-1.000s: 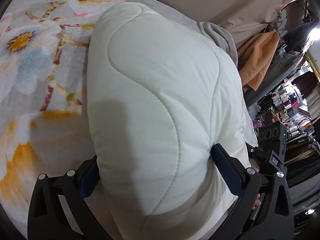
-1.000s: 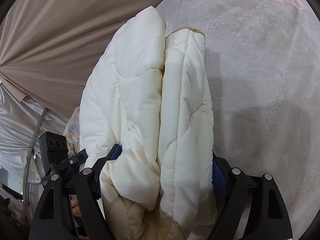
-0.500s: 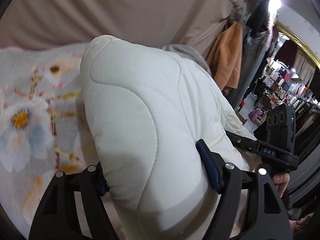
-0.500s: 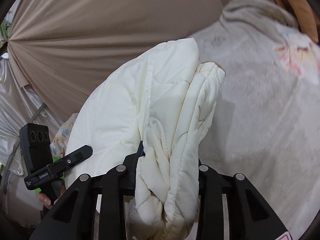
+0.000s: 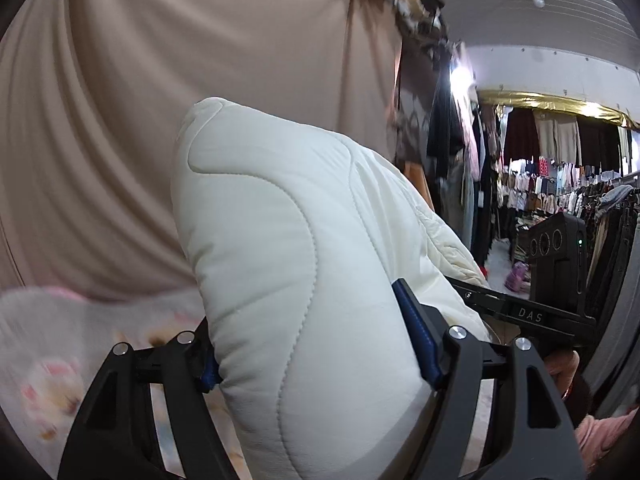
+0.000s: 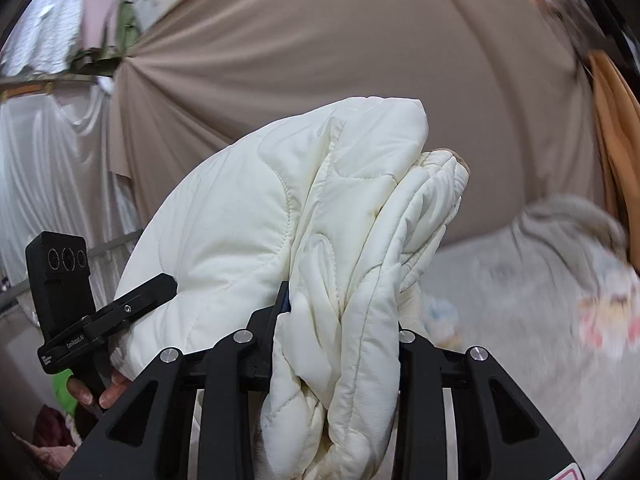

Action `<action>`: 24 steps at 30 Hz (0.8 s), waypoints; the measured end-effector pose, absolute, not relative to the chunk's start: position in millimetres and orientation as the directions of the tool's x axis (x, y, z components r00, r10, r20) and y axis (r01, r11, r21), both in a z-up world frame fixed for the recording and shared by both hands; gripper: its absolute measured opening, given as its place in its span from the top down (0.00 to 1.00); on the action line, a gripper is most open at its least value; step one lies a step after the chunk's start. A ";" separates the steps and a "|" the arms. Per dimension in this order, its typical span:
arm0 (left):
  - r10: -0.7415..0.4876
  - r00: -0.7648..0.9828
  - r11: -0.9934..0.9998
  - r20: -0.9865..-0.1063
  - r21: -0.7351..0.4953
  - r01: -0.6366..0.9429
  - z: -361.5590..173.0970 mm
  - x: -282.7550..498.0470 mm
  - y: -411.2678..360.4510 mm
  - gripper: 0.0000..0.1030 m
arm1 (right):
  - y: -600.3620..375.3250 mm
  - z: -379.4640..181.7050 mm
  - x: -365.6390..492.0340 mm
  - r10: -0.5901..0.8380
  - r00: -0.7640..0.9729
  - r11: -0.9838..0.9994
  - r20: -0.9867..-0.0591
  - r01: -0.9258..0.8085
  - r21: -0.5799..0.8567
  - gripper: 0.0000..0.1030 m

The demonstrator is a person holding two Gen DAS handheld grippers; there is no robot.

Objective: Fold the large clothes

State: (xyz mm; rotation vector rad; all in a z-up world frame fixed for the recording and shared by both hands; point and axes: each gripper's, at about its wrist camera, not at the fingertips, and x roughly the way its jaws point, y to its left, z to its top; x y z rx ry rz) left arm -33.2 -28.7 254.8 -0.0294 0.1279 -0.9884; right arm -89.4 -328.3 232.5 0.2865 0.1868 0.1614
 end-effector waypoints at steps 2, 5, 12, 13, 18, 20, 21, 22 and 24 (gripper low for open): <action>-0.823 0.567 0.568 -0.029 -0.049 0.822 267.4 -29.2 -8.7 0.32 | -313.2 249.9 -80.5 0.207 0.972 0.948 -0.111 -0.172 0.268 0.69; -0.802 0.596 0.596 0.037 -0.015 0.803 277.1 -15.5 16.6 0.32 | -289.9 268.8 -63.2 0.241 0.969 0.947 -0.054 -0.222 0.234 0.70; -0.758 0.652 0.652 -0.028 -0.072 0.755 245.8 66.9 52.0 0.29 | -247.4 251.9 33.4 0.321 0.943 0.913 -0.092 -0.282 0.294 0.69; -0.755 0.652 0.655 -0.067 -0.109 0.748 229.2 90.3 51.9 0.29 | -243.7 238.2 50.8 0.328 0.937 0.909 -0.117 -0.278 0.312 0.69; -0.707 0.623 0.706 -0.335 -0.284 0.649 111.4 195.1 50.3 0.29 | -233.8 130.9 145.7 0.336 0.880 0.888 -0.335 -0.178 0.424 0.69; -0.670 0.563 0.737 -0.484 -0.350 0.578 43.8 228.6 47.7 0.26 | -229.0 67.1 179.2 0.331 0.821 0.888 -0.465 -0.104 0.448 0.69; -0.652 0.544 0.754 -0.528 -0.373 0.541 19.5 235.4 49.3 0.19 | -226.8 41.2 189.1 0.331 0.789 0.888 -0.518 -0.074 0.455 0.65; -0.676 0.546 0.737 -0.495 -0.421 0.529 -0.5 235.9 60.0 0.12 | -227.5 10.1 194.6 0.324 0.769 0.883 -0.551 -0.036 0.468 0.60; -0.719 0.496 0.695 -0.487 -0.495 0.521 -2.5 238.2 69.3 0.12 | -236.0 -13.9 189.1 0.388 0.778 0.837 -0.495 -0.071 0.543 0.56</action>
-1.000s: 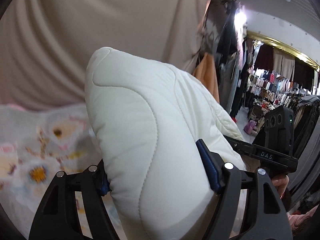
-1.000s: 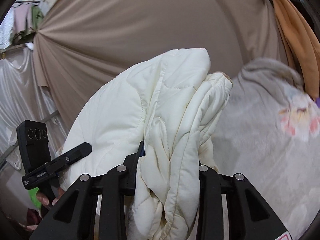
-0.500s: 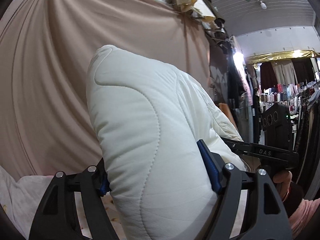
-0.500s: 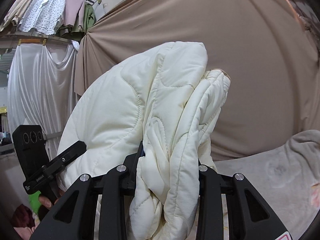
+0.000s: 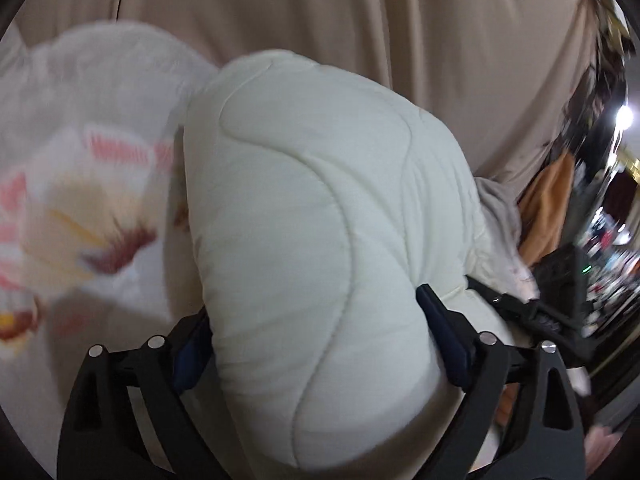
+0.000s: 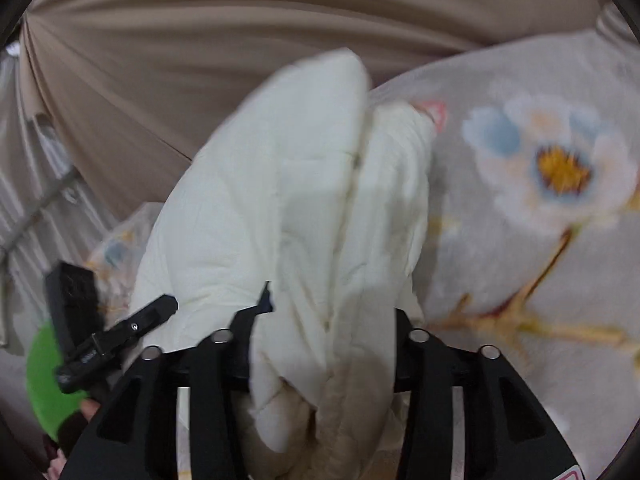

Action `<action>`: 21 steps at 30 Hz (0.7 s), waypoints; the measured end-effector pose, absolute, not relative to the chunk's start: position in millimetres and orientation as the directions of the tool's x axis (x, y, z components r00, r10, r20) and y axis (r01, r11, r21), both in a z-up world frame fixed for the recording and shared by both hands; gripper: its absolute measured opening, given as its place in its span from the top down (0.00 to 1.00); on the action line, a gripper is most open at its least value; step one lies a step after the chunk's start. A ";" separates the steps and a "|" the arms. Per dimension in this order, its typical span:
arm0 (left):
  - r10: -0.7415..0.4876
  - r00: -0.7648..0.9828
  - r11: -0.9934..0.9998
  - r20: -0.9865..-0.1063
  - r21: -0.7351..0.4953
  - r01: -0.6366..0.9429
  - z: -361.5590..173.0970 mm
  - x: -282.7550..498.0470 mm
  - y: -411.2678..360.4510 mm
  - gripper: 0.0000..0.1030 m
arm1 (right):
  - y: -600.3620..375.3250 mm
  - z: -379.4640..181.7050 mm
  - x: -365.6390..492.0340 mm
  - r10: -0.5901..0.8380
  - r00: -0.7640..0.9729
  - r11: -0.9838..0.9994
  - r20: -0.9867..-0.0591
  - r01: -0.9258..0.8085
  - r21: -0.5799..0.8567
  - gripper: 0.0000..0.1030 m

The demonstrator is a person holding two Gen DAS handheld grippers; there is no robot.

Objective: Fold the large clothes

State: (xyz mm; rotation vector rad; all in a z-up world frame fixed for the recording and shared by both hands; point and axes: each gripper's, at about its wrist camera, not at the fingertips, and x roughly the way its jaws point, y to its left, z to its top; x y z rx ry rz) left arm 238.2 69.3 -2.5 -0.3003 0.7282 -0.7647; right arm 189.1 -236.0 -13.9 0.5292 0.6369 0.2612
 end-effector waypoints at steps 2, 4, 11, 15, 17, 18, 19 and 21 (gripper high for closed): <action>-0.685 0.529 0.728 -0.501 -0.448 0.519 6.2 231.0 68.4 0.10 | -244.1 -12.8 188.8 0.420 0.764 0.805 -0.491 -0.063 0.590 0.52; -0.643 0.571 0.764 -0.510 -0.379 0.522 12.9 219.2 67.2 0.10 | -249.8 -7.4 184.4 0.418 0.753 0.811 -0.509 -0.057 0.582 0.48; -0.372 0.797 0.925 -0.476 -0.121 0.359 66.3 160.9 82.1 0.10 | -274.1 28.9 127.4 0.259 0.823 0.867 -0.506 0.033 0.497 0.56; -0.242 0.850 0.964 -0.469 -0.013 0.267 80.8 129.1 75.1 0.10 | -238.0 63.2 104.0 0.185 0.831 0.953 -0.525 -0.022 0.301 0.86; -0.216 0.847 0.966 -0.486 0.021 0.258 75.9 115.5 59.7 0.09 | -214.5 67.6 93.0 0.207 0.821 0.967 -0.532 -0.088 0.240 0.91; -0.195 0.843 0.969 -0.501 0.035 0.245 68.8 113.1 50.1 0.10 | -202.8 66.9 90.5 0.206 0.816 0.972 -0.540 -0.107 0.209 0.94; -0.185 0.840 0.970 -0.510 0.044 0.240 64.9 112.2 49.6 0.10 | -188.9 63.5 89.8 0.195 0.810 0.979 -0.553 -0.122 0.166 0.97; -0.161 0.824 0.971 -0.544 0.063 0.232 49.8 112.6 42.6 0.10 | -175.2 51.8 93.1 0.153 0.796 0.988 -0.586 -0.121 0.093 1.00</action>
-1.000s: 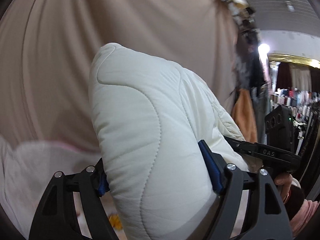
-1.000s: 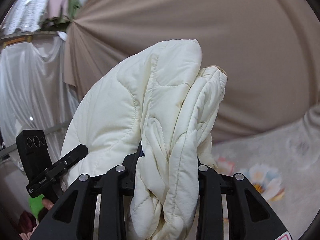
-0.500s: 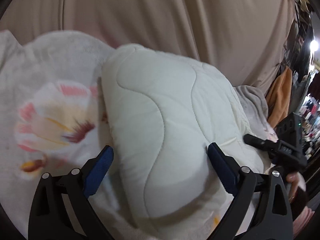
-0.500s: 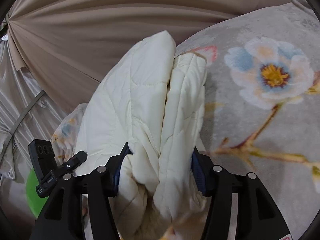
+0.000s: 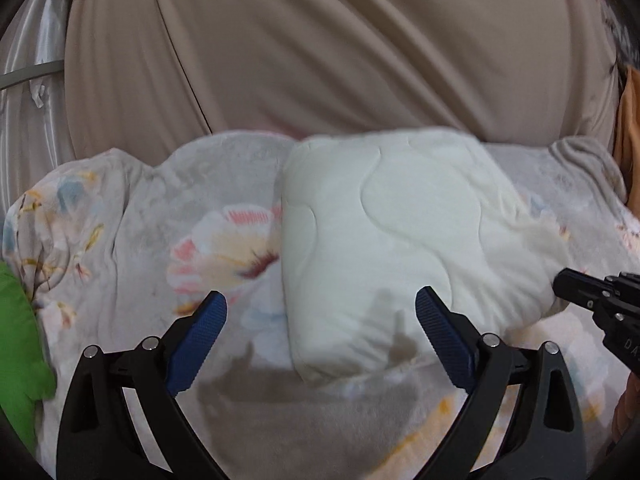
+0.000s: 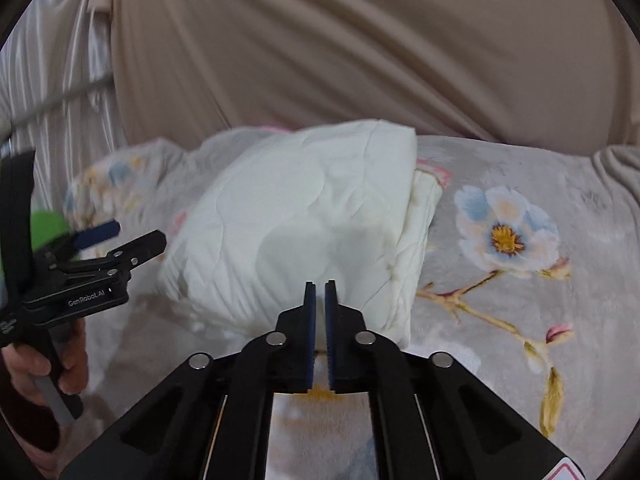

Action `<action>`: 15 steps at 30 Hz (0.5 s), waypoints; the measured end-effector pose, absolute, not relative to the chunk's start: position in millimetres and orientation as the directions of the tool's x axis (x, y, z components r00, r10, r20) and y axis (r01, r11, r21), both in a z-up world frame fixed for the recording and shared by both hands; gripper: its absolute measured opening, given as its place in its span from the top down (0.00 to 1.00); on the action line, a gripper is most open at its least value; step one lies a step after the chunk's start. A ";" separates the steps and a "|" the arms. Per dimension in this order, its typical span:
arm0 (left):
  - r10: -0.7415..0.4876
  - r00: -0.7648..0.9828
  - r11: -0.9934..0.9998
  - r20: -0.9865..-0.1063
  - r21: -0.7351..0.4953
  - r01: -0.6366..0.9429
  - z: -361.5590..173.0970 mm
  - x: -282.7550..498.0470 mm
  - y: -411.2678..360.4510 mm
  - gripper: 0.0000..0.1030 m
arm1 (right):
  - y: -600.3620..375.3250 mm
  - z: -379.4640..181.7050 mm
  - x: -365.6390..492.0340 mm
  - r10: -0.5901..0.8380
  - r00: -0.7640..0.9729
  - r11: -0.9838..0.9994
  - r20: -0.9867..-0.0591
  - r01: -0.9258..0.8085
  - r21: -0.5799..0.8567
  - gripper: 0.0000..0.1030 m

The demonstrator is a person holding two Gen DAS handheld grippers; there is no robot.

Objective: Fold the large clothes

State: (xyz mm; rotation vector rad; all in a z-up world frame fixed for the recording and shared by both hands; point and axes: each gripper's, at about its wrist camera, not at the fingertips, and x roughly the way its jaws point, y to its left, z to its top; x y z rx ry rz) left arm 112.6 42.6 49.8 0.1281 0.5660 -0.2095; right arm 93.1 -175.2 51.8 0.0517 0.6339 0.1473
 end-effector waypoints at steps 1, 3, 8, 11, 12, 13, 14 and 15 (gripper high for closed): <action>-0.147 0.811 0.972 -0.567 0.067 0.224 40.9 114.4 39.3 0.10 | -173.5 46.3 96.8 0.134 0.788 0.991 -0.601 -0.111 0.076 1.00; -0.135 0.792 0.977 -0.596 0.054 0.208 29.2 117.7 38.3 0.10 | -172.9 40.0 105.8 0.095 0.779 0.995 -0.620 -0.079 0.053 1.00; -0.119 0.763 0.983 -0.635 0.031 0.180 9.4 126.9 38.7 0.08 | -176.5 25.3 119.2 0.057 0.741 0.998 -0.669 -0.043 0.037 1.00; -0.108 0.759 0.983 -0.642 0.043 0.176 2.7 129.0 35.3 0.08 | -173.4 17.6 124.8 0.033 0.724 0.999 -0.689 -0.030 0.016 1.00; -0.105 0.756 0.983 -0.646 0.046 0.176 -0.2 129.5 34.0 0.08 | -172.3 14.0 127.3 0.023 0.718 1.000 -0.695 -0.027 0.006 1.00; -0.104 0.754 0.983 -0.648 0.047 0.176 -2.4 130.6 33.8 0.08 | -171.2 10.8 129.5 0.014 0.714 1.000 -0.700 -0.022 -0.002 1.00; -0.102 0.753 0.983 -0.650 0.049 0.176 -4.5 131.4 33.3 0.08 | -170.3 7.8 131.7 0.006 0.709 1.000 -0.705 -0.018 -0.010 1.00; -0.101 0.751 0.983 -0.653 0.050 0.176 -6.9 132.0 32.5 0.08 | -168.9 5.1 133.2 -0.001 0.706 1.000 -0.709 -0.016 -0.018 1.00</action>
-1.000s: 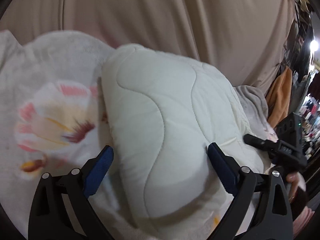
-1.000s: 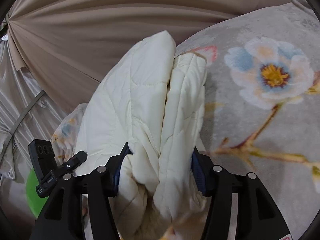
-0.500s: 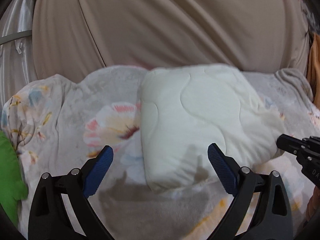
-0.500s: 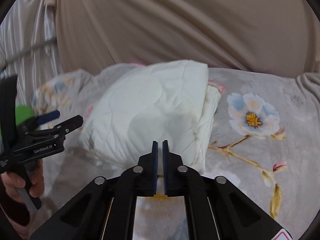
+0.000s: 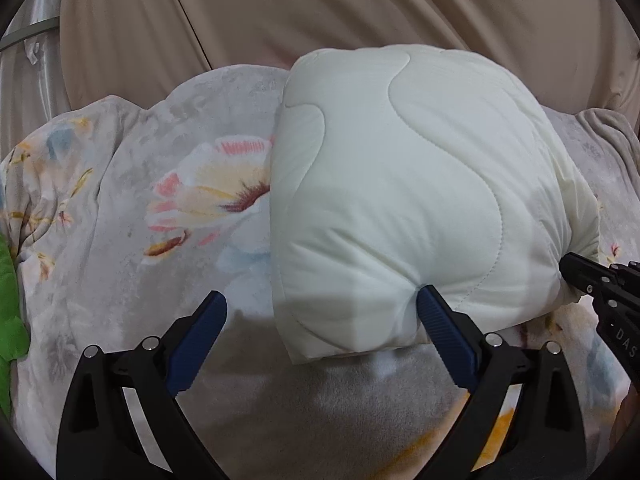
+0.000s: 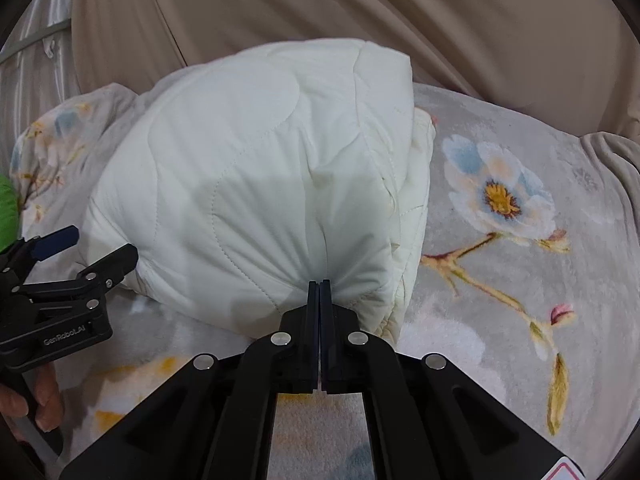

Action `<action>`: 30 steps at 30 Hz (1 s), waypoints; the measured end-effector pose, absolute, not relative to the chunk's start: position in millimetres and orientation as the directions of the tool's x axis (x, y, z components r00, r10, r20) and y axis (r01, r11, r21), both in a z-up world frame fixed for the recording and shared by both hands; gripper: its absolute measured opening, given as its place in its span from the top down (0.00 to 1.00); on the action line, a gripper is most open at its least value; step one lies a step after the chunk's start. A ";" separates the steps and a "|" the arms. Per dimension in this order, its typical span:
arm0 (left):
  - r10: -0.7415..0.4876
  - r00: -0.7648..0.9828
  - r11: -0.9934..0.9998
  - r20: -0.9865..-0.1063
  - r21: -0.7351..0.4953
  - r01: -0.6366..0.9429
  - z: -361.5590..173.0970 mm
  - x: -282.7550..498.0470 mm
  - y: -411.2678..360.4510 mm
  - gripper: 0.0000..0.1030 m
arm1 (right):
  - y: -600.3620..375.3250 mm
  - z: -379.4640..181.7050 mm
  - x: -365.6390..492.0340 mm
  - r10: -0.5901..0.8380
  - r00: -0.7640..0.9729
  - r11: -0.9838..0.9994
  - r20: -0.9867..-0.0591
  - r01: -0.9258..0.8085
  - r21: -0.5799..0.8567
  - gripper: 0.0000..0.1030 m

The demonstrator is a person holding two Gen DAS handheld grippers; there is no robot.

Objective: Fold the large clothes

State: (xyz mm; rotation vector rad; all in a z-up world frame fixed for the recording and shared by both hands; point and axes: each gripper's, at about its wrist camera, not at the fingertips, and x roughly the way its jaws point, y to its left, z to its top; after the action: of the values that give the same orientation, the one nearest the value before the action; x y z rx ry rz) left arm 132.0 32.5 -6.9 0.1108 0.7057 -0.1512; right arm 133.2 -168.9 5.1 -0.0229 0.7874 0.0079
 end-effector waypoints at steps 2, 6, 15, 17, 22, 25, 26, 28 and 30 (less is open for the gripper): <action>-0.099 0.747 0.983 -0.657 0.051 0.175 -10.0 133.4 31.4 0.08 | -167.4 1.2 135.8 -0.014 0.700 0.999 -0.714 -0.013 -0.033 1.00; -0.087 0.748 0.983 -0.658 0.064 0.172 -16.3 134.4 26.6 0.08 | -169.9 -7.2 142.9 -0.016 0.688 0.999 -0.725 -0.010 -0.032 1.00; -0.045 0.764 0.986 -0.644 0.095 0.139 -14.2 118.9 15.0 0.08 | -176.2 -6.3 133.2 0.013 0.736 0.999 -0.677 0.014 0.035 1.00; -0.045 0.757 0.987 -0.651 0.087 0.134 -14.8 111.8 12.6 0.09 | -180.3 2.2 119.7 0.036 0.747 0.996 -0.663 0.025 0.082 0.98; -0.052 0.759 0.986 -0.649 0.088 0.142 -16.4 88.2 1.5 0.09 | -176.0 11.8 83.4 0.038 0.761 0.994 -0.647 0.040 0.105 0.69; -0.056 0.773 0.987 -0.632 0.082 0.139 -14.9 74.6 -2.4 0.08 | -170.6 6.9 62.7 -0.024 0.768 0.997 -0.640 0.067 0.044 0.67; -0.062 0.773 0.987 -0.631 0.074 0.140 -15.0 70.7 -3.1 0.08 | -169.4 4.7 56.8 -0.031 0.768 0.997 -0.640 0.067 0.032 0.67; -0.068 0.772 0.988 -0.633 0.063 0.139 -15.9 62.4 -5.1 0.08 | -168.8 -0.6 46.2 -0.031 0.763 0.997 -0.645 0.067 0.032 0.64; -0.064 0.772 0.989 -0.633 0.064 0.134 -16.4 56.8 -6.2 0.08 | -173.3 -6.6 39.2 -0.024 0.756 0.996 -0.654 0.073 0.048 0.64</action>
State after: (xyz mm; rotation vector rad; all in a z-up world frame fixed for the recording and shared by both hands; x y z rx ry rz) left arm 56.8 -6.2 -16.4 0.1073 0.6809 -0.1075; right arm 39.2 -173.3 -6.6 0.0722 0.7119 -0.0533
